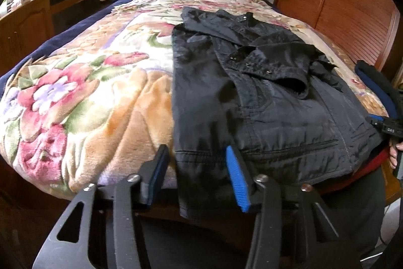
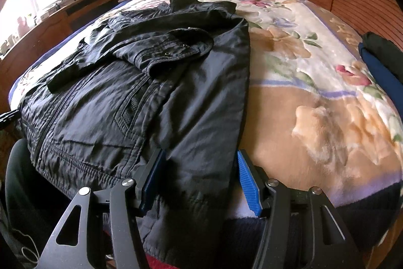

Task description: Fold large clothes

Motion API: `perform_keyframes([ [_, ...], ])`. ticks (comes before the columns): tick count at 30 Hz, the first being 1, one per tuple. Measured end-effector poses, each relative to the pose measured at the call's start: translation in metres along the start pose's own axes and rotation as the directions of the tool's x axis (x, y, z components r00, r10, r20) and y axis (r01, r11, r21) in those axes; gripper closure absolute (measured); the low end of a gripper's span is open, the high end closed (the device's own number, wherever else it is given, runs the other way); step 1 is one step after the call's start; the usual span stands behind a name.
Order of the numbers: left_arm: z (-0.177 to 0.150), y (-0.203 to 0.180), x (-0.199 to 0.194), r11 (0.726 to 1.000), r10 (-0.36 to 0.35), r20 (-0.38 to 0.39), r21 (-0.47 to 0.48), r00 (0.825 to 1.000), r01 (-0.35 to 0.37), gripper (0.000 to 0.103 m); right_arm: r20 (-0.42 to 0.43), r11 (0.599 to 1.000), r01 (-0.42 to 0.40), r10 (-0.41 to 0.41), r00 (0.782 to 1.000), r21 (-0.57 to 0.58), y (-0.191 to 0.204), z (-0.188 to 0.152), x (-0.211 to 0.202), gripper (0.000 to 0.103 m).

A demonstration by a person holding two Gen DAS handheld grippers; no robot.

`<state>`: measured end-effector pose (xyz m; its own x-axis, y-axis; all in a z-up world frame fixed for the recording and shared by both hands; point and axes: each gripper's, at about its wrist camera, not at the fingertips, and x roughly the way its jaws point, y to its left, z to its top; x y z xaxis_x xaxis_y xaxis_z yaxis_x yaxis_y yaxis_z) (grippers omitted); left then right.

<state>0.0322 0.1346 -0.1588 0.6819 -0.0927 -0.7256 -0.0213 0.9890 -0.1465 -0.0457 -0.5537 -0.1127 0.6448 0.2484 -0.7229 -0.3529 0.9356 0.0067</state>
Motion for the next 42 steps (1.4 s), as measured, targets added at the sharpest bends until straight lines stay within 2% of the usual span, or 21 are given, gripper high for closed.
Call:
perform_keyframes([
  [7,-0.003,0.0,-0.002,1.0,-0.006,-0.002,-0.003,1.0,0.006,0.064,-0.009,1.0,-0.007,0.006,1.0,-0.027,0.004,-0.004,-0.004,0.044],
  [10,-0.003,0.0,-0.006,1.0,0.0,0.012,-0.006,1.0,0.0,0.077,-0.008,0.999,-0.025,0.025,1.0,-0.023,0.003,-0.007,-0.004,0.044],
  [11,-0.002,0.0,-0.008,1.0,0.0,0.019,-0.01,1.0,0.0,0.084,-0.008,0.999,-0.033,0.033,0.999,-0.02,0.003,-0.007,-0.004,0.046],
  [13,0.003,0.0,-0.014,1.0,-0.014,0.035,-0.027,0.999,0.015,0.089,0.006,0.998,-0.06,0.06,0.998,-0.021,0.002,-0.007,-0.006,0.063],
  [14,0.006,-0.001,-0.017,1.0,-0.01,0.042,-0.023,0.999,0.01,0.091,0.026,0.998,-0.065,0.066,0.997,-0.027,0.002,-0.006,-0.009,0.076],
  [16,0.015,-0.01,-0.026,1.0,0.011,0.073,0.021,0.997,-0.013,0.093,0.054,0.997,-0.069,0.071,0.996,-0.044,0.005,-0.005,-0.014,0.082],
  [19,0.033,-0.02,-0.043,0.998,-0.008,0.128,0.057,0.992,0.0,0.095,0.114,0.996,-0.079,0.084,0.99,-0.049,0.007,0.001,-0.027,0.09],
  [23,0.062,-0.039,-0.063,0.991,-0.031,0.188,0.131,0.982,0.007,0.096,0.224,0.993,-0.101,0.112,0.968,-0.061,0.011,0.02,-0.059,0.095],
  [28,0.096,-0.063,-0.093,0.97,-0.047,0.283,0.241,0.958,-0.023,0.096,0.336,0.99,-0.127,0.138,0.932,-0.056,0.013,0.049,-0.101,0.096],
  [34,0.132,-0.066,-0.122,0.965,-0.073,0.339,0.261,0.938,-0.019,0.097,0.429,0.988,-0.131,0.153,0.89,-0.079,0.018,0.07,-0.154,0.097],
  [40,0.141,-0.077,-0.168,0.954,-0.106,0.405,0.3,0.908,-0.022,0.097,0.507,0.985,-0.139,0.172,0.845,-0.103,0.017,0.07,-0.208,0.097],
  [42,0.144,-0.08,-0.178,0.948,-0.094,0.431,0.313,0.897,-0.051,0.097,0.53,0.984,-0.145,0.178,0.829,-0.104,0.014,0.067,-0.226,0.097],
])
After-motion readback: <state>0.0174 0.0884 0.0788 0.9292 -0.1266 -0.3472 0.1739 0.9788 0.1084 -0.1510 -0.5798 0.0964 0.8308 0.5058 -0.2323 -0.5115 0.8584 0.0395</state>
